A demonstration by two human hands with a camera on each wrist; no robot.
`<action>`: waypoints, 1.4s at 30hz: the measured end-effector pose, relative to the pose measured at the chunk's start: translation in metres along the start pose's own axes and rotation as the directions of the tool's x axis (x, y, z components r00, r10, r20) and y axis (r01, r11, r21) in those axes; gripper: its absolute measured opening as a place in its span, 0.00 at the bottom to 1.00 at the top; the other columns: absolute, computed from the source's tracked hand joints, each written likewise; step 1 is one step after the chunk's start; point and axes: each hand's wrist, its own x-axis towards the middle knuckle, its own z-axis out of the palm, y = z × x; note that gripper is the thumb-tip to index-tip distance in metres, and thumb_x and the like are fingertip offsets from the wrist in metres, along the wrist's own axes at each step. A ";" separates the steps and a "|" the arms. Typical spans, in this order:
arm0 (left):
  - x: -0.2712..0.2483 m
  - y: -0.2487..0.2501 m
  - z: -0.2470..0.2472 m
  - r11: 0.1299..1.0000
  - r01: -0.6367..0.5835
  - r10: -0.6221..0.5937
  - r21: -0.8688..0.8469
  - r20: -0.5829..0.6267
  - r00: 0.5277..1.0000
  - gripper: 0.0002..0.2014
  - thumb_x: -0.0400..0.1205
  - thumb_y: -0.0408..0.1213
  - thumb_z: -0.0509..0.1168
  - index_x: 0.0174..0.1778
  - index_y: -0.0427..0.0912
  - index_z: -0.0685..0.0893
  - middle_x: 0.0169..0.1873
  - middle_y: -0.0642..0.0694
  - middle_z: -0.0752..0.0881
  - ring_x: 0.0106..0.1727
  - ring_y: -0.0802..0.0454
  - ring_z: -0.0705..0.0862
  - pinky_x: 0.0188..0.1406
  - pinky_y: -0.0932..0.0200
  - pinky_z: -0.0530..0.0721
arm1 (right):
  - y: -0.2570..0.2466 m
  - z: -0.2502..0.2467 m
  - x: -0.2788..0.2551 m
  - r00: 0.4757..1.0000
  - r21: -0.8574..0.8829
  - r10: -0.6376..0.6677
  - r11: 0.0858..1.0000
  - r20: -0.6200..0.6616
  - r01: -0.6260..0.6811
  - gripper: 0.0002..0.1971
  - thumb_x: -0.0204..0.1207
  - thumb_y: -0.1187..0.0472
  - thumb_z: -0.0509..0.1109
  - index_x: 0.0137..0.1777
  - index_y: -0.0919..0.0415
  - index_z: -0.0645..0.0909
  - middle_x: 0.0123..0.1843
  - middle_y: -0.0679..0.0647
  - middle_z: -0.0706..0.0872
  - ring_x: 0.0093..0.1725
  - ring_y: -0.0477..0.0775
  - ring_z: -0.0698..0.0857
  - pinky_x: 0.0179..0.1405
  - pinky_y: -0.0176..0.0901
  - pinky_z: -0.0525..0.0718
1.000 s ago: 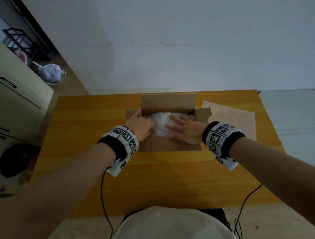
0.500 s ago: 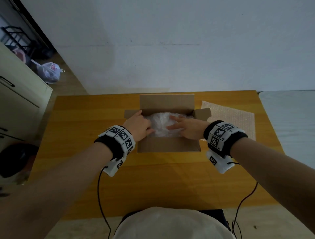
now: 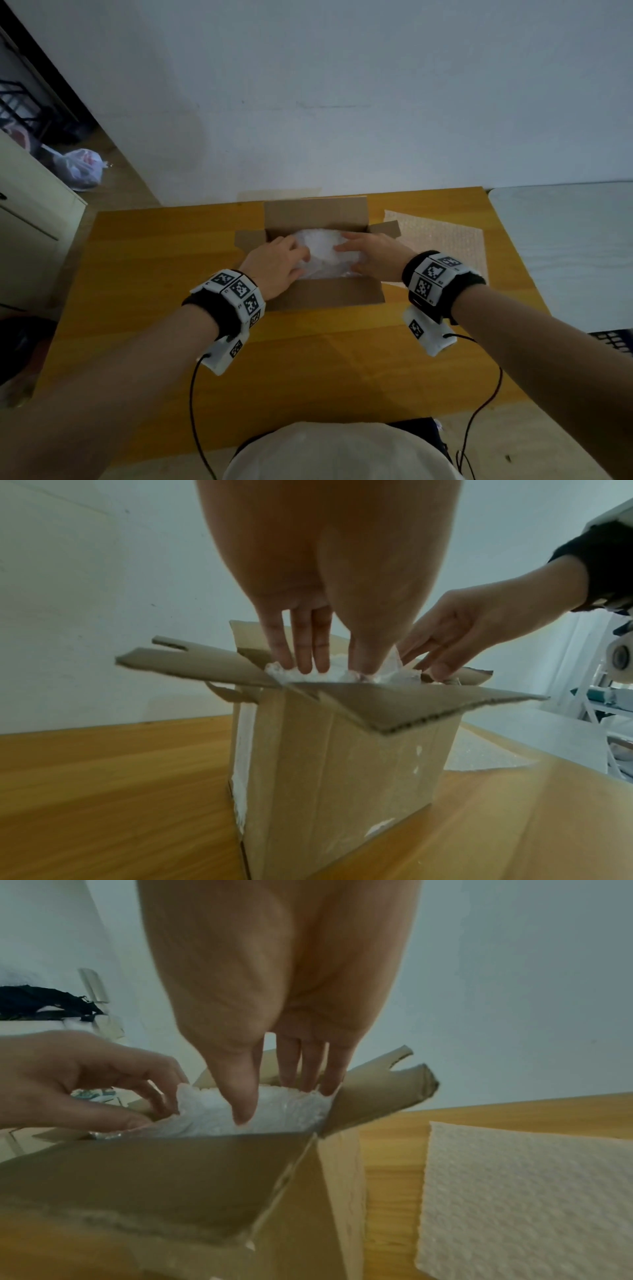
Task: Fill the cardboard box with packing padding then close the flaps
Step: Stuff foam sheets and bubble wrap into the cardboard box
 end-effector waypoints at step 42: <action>0.040 0.098 -0.039 0.995 -0.080 0.065 -0.059 -0.217 0.974 0.20 0.84 0.36 0.57 0.73 0.44 0.71 0.71 0.46 0.73 0.70 0.46 0.73 0.64 0.48 0.78 | 0.025 -0.023 -0.071 0.906 0.121 0.172 0.983 -0.387 -0.135 0.21 0.81 0.57 0.64 0.74 0.59 0.73 0.77 0.54 0.73 0.73 0.56 0.74 0.68 0.44 0.72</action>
